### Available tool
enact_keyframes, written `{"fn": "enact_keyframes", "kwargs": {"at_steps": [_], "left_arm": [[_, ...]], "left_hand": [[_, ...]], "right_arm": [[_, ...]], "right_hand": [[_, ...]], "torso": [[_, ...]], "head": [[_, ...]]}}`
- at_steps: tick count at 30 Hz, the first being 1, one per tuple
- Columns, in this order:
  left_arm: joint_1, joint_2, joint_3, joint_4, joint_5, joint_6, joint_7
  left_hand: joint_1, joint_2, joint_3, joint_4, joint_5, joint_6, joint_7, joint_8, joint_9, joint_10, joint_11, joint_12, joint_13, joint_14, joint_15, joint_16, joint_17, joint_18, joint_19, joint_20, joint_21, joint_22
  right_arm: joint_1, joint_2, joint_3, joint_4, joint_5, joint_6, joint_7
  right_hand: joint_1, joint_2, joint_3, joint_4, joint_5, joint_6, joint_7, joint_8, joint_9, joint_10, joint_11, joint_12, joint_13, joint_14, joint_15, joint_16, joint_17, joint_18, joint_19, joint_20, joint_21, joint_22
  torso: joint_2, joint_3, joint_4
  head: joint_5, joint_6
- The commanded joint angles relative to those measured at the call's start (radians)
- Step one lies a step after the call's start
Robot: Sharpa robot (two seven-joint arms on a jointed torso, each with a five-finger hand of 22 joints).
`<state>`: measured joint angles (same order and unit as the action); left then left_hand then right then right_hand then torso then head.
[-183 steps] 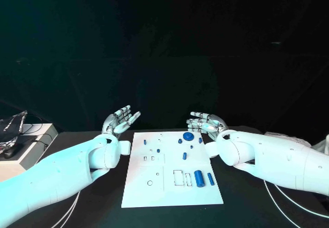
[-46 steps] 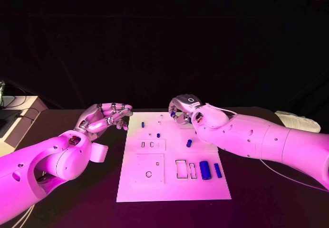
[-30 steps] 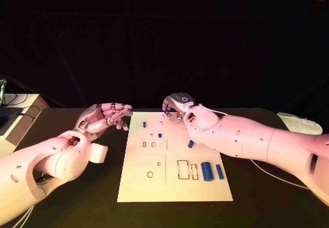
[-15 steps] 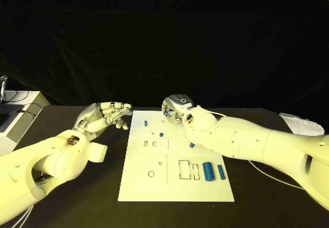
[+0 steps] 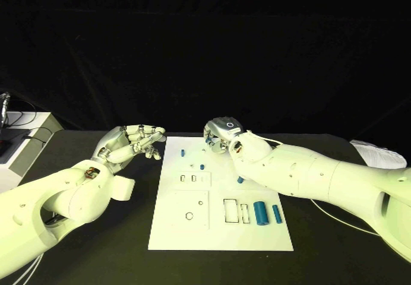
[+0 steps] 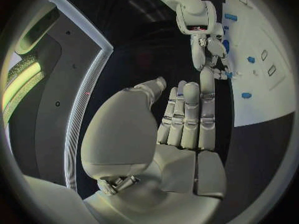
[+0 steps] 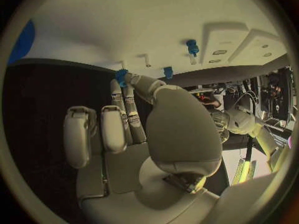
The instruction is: Assemble the parts on the task board
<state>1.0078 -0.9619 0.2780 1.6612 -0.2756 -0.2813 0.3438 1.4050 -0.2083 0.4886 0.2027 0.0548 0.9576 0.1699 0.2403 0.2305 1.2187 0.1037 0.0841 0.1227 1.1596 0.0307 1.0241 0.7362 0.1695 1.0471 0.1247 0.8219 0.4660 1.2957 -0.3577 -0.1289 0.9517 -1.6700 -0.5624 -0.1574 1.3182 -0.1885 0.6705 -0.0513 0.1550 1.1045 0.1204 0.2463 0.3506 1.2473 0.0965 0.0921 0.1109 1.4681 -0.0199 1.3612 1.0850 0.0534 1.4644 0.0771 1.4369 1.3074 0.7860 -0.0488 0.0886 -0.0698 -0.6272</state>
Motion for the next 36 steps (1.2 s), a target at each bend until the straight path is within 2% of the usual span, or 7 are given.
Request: {"fn": "enact_keyframes", "kwargs": {"at_steps": [1,14,25,36], "left_arm": [[0.001,0.002,0.002,0.003,-0.005,0.013,0.005],[0.001,0.004,0.004,0.000,-0.005,0.012,0.005],[0.001,0.006,0.004,-0.001,-0.006,0.013,0.005],[0.001,0.007,0.005,-0.002,-0.007,0.014,0.004]], "left_hand": [[-0.003,0.003,0.004,-0.001,-0.002,-0.008,0.002,0.003,0.002,-0.007,0.000,-0.007,0.002,-0.005,0.001,0.002,-0.001,0.011,-0.007,0.000,0.006,0.002],[-0.003,0.003,0.004,-0.001,-0.002,-0.008,0.002,0.003,0.002,-0.007,0.000,-0.007,0.002,-0.005,0.001,0.002,-0.001,0.011,-0.007,0.000,0.006,0.002],[-0.003,0.003,0.004,-0.001,-0.002,-0.008,0.002,0.003,0.002,-0.007,0.000,-0.007,0.002,-0.005,0.001,0.002,-0.001,0.011,-0.007,0.000,0.006,0.002],[-0.003,0.003,0.004,-0.001,-0.002,-0.008,0.002,0.003,0.002,-0.007,0.000,-0.007,0.002,-0.005,0.001,0.002,-0.001,0.011,-0.007,0.000,0.006,0.002]], "right_arm": [[-0.002,0.003,0.000,0.000,-0.001,0.026,0.011],[-0.004,0.008,0.000,0.000,0.006,0.026,0.018],[-0.005,0.028,0.000,-0.033,0.006,0.016,0.015],[-0.005,0.037,0.000,-0.045,0.006,0.028,0.017]], "right_hand": [[0.033,0.022,0.003,-0.003,0.002,-0.001,0.004,0.003,0.003,0.050,-0.044,0.001,0.042,0.021,-0.008,0.006,0.000,-0.011,0.026,-0.002,0.005,0.062],[0.030,0.022,0.005,-0.003,0.002,-0.005,0.005,0.002,0.005,0.046,-0.043,-0.003,0.043,0.021,-0.007,0.007,0.000,-0.011,0.024,-0.002,0.004,0.061],[0.026,0.020,0.008,-0.005,0.001,-0.015,0.009,-0.001,0.009,0.036,-0.039,-0.012,0.044,0.020,-0.003,0.007,-0.004,-0.010,0.022,0.000,0.002,0.059],[0.024,0.018,0.009,-0.007,0.000,-0.020,0.010,-0.003,0.011,0.032,-0.037,-0.016,0.045,0.020,-0.001,0.008,-0.004,-0.010,0.021,0.001,0.002,0.059]], "torso": [[-0.001,-0.0002,-0.0003],[0.001,-0.0012,-0.0014],[0.002,-0.0027,0.0009],[0.003,-0.0014,-0.0015]], "head": [[0.001,-0.002],[0.004,-0.004],[0.001,-0.003],[0.003,-0.006]]}}
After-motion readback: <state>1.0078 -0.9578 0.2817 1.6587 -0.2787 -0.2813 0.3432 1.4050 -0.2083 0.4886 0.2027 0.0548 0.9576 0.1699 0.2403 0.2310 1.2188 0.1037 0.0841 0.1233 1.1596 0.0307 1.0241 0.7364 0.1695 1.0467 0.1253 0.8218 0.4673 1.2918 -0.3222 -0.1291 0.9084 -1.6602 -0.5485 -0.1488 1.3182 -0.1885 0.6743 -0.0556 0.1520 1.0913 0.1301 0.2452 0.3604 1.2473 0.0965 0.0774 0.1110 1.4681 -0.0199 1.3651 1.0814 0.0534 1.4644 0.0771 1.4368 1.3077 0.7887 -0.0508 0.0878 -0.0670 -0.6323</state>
